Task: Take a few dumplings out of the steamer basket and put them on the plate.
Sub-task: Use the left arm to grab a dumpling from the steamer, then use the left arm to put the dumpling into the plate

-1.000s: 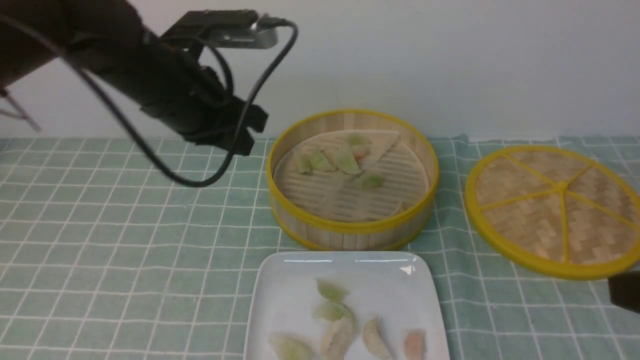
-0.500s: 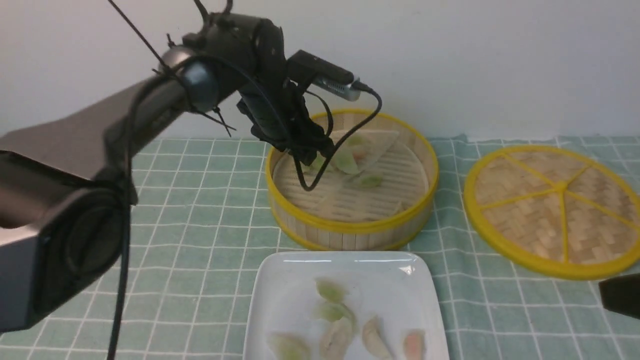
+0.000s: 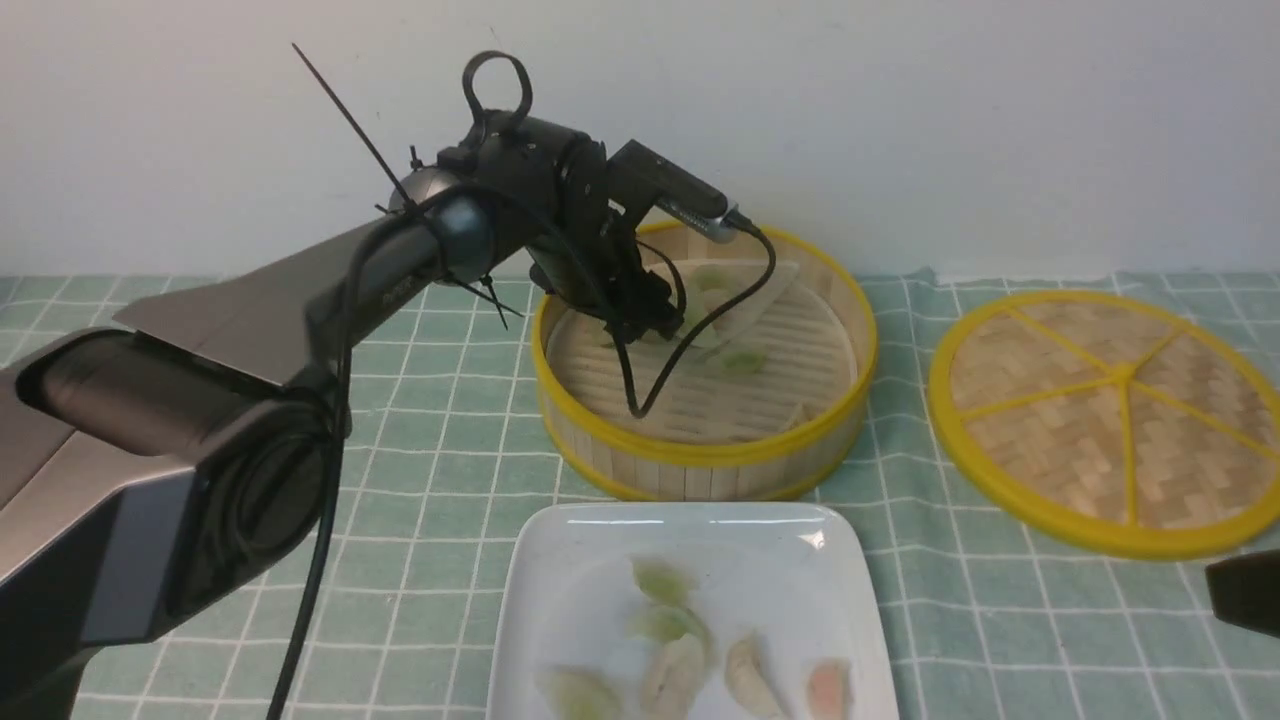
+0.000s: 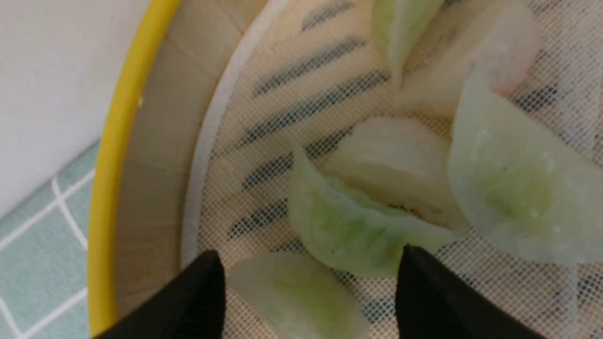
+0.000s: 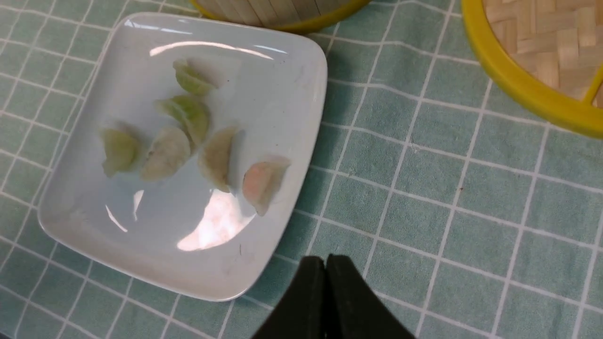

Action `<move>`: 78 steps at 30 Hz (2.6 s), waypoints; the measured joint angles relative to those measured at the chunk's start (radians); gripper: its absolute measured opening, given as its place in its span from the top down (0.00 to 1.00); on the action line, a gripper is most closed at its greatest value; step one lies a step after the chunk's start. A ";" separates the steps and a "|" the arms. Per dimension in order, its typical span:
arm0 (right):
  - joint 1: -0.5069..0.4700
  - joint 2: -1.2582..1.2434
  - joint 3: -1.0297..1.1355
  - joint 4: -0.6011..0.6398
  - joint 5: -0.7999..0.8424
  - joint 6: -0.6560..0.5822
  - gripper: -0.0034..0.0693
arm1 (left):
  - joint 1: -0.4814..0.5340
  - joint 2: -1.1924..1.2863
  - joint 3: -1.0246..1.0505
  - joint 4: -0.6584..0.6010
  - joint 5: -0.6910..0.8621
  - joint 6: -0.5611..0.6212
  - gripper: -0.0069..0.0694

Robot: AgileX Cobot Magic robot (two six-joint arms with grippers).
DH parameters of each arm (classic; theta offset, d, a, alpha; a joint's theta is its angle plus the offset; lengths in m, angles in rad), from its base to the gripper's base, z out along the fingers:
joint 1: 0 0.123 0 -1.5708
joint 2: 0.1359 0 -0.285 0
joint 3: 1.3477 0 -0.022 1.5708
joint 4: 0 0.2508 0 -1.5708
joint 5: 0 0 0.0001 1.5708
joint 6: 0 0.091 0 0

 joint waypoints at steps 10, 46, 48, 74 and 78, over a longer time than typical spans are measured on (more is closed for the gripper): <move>0.000 -0.006 0.000 0.000 0.021 0.000 0.97 | -0.016 0.004 -0.008 0.040 0.044 -0.043 0.49; 0.000 -0.007 0.000 0.001 0.027 0.000 0.97 | -0.043 -0.180 -0.226 -0.081 0.453 -0.142 0.73; 0.000 -0.007 0.000 0.000 0.029 0.000 0.97 | -0.043 -0.265 -0.180 -0.158 0.453 -0.122 0.73; 0.000 -0.005 -0.001 -0.001 0.051 -0.011 0.97 | -0.122 -0.472 0.756 -0.325 0.254 -0.112 0.57; 0.000 0.048 -0.054 0.018 0.084 -0.042 0.97 | -0.122 -0.472 0.731 -0.325 0.285 -0.112 0.36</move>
